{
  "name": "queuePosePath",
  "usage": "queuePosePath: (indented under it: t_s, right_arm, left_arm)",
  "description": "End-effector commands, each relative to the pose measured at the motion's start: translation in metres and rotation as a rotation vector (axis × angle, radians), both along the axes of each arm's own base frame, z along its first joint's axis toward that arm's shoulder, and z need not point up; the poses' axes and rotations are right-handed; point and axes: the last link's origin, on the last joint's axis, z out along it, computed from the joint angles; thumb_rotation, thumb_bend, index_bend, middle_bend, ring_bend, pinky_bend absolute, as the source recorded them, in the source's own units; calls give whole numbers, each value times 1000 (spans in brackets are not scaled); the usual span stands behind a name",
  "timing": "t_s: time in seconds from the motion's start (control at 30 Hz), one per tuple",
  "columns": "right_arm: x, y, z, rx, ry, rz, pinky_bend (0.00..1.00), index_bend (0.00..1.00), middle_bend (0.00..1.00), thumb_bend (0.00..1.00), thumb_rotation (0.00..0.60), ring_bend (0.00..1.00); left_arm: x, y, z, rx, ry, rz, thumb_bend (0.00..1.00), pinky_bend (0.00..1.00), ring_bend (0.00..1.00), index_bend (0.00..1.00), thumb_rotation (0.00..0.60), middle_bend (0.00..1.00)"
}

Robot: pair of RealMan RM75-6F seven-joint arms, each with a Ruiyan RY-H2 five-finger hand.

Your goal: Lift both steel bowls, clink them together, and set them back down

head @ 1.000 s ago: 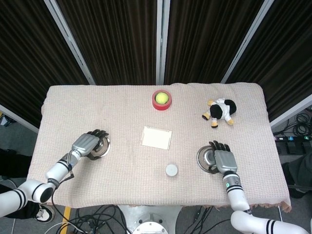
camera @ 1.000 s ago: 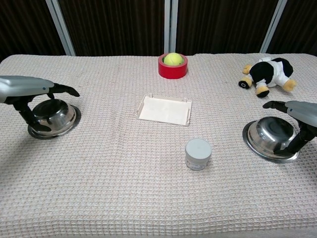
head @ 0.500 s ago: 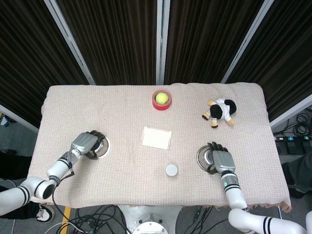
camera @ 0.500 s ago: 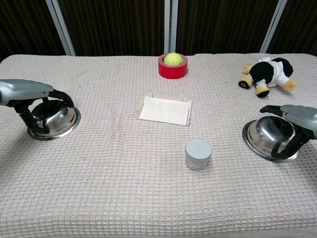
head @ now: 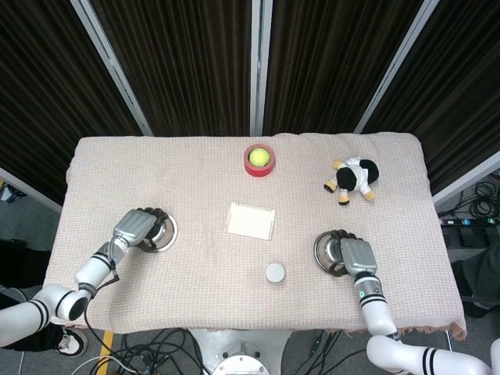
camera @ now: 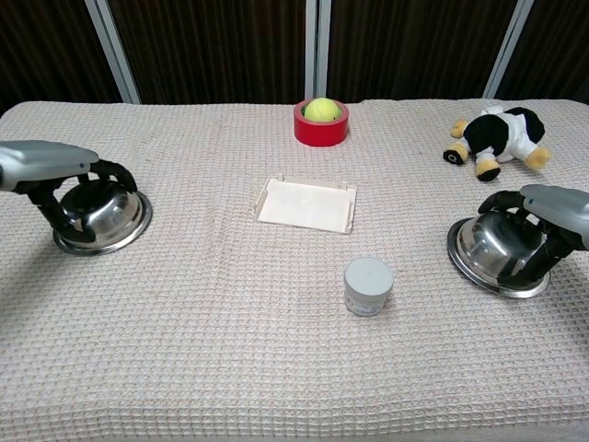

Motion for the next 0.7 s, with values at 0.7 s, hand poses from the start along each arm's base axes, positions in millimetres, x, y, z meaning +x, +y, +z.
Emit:
queuePosePath:
  t_s: [0.7]
  right_arm:
    - [82,-41,12,-210,-1409,149,398,436,349,167,600,268]
  left_arm:
    - [101,-50,10,91,-1455,239,300,524,354,412,600,376]
